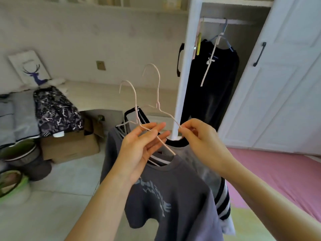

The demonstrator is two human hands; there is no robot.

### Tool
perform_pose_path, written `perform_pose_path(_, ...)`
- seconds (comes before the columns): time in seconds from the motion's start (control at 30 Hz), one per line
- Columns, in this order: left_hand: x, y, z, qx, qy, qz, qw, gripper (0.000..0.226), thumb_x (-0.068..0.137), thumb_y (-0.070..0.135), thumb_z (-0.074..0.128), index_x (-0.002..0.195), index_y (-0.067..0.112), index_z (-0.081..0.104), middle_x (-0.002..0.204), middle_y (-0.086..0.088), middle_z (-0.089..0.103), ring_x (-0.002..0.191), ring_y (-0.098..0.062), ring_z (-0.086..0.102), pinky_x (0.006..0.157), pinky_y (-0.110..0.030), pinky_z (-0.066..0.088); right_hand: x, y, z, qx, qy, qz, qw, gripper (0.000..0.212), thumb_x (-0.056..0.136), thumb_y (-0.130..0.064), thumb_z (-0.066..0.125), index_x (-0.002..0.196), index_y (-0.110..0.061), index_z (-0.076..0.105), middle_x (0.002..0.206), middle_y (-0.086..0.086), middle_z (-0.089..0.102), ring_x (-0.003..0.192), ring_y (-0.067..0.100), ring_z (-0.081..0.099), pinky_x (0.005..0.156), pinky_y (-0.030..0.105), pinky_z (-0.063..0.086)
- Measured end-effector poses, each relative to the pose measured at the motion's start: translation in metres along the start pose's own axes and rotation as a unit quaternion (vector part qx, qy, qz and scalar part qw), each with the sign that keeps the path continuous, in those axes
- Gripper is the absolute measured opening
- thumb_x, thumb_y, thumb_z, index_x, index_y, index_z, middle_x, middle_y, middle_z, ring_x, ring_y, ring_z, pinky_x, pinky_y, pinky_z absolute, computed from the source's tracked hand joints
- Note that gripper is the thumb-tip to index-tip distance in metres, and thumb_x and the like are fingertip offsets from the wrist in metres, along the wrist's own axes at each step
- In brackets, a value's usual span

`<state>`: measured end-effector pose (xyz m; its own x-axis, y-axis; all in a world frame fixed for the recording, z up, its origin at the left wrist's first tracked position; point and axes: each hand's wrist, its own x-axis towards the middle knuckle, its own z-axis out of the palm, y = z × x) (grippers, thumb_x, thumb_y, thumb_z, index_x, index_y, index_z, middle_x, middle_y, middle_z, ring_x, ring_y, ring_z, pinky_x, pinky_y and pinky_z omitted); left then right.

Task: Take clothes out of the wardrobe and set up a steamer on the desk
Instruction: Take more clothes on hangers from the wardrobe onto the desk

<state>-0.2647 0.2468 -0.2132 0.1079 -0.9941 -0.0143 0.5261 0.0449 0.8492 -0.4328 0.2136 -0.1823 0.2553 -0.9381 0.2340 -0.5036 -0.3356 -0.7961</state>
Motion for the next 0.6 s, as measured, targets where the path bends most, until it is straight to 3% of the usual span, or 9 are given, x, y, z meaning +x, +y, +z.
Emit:
perform_pose_path(0.2, -0.021, 0.031, -0.047, 0.016, 0.074, 0.058, 0.995, 0.016, 0.089, 0.002, 0.056, 0.105, 0.001, 0.057, 0.111, -0.011, 0.071, 0.101, -0.028, 0.068, 0.09, -0.036, 0.055, 0.011, -0.037, 0.05, 0.013, -0.068, -0.066, 0.995, 0.012, 0.096, -0.023, 0.052, 0.089, -0.02, 0.062, 0.079, -0.005, 0.066, 0.072, 0.006, 0.059, 0.066, 0.01, 0.043)
perform_pose_path(0.47, -0.04, 0.081, -0.126, 0.049, 0.145, 0.11, 0.982, 0.041, 0.088, -0.002, 0.058, 0.127, 0.012, 0.055, 0.116, -0.002, 0.07, 0.103, -0.026, 0.068, 0.091, -0.04, 0.053, 0.026, -0.088, 0.135, 0.035, -0.17, -0.152, 0.973, 0.014, 0.096, -0.02, 0.05, 0.088, -0.018, 0.061, 0.082, 0.004, 0.066, 0.08, 0.021, 0.062, 0.073, 0.032, 0.048)
perform_pose_path(0.6, -0.05, 0.11, -0.172, 0.073, 0.171, 0.128, 0.974, 0.044, 0.088, -0.001, 0.058, 0.13, 0.013, 0.053, 0.116, -0.001, 0.069, 0.103, -0.024, 0.068, 0.093, -0.042, 0.052, 0.033, -0.109, 0.187, 0.047, -0.21, -0.175, 0.961, 0.015, 0.097, -0.018, 0.05, 0.087, -0.019, 0.061, 0.081, 0.008, 0.065, 0.078, 0.028, 0.059, 0.072, 0.036, 0.046)
